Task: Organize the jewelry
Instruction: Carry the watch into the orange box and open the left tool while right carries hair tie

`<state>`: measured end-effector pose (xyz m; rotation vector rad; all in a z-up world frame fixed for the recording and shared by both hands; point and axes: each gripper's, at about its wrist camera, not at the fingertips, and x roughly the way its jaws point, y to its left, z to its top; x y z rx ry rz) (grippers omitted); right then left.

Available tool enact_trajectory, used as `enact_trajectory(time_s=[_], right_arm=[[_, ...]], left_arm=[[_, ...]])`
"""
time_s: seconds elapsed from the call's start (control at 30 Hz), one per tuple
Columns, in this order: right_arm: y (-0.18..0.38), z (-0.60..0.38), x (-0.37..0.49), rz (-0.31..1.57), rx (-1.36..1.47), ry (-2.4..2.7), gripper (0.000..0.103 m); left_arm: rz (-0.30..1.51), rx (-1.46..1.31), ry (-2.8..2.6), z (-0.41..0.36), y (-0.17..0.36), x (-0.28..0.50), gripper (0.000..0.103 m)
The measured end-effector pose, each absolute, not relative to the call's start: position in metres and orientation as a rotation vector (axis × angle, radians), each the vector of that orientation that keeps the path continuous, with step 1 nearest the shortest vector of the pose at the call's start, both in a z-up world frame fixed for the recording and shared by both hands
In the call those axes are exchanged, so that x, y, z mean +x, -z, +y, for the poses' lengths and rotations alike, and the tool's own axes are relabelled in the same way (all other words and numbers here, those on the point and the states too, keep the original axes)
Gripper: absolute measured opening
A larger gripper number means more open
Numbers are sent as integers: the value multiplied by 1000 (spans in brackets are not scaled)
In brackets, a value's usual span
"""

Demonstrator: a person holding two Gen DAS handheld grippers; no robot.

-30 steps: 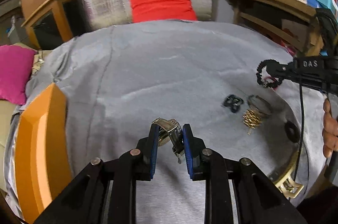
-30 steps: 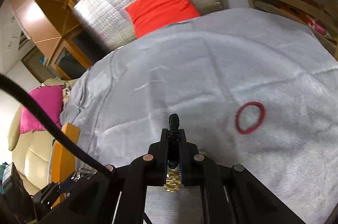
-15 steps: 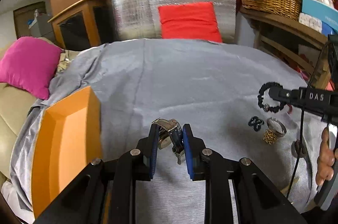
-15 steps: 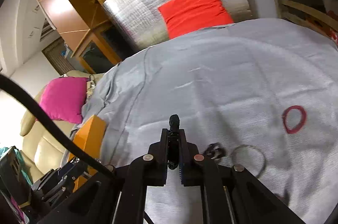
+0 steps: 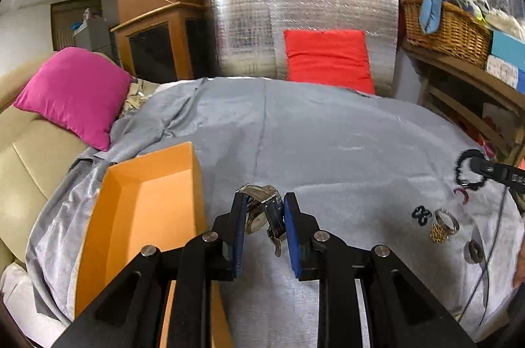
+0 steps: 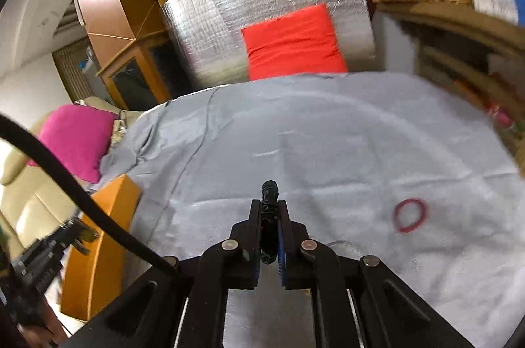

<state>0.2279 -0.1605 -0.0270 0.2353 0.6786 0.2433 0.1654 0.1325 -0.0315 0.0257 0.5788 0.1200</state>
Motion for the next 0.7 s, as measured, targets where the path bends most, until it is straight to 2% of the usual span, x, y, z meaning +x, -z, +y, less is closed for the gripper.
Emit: enact_trajectory(time_s=[0.33,0.7], right_arm=[[-49,-142,183,594,138,-305,9],[-64,-50,179,654,150,-528,9]], left_arm=[[524,-7,-156,158,15,147,24],[496,-51,-216,200,10,130,24]])
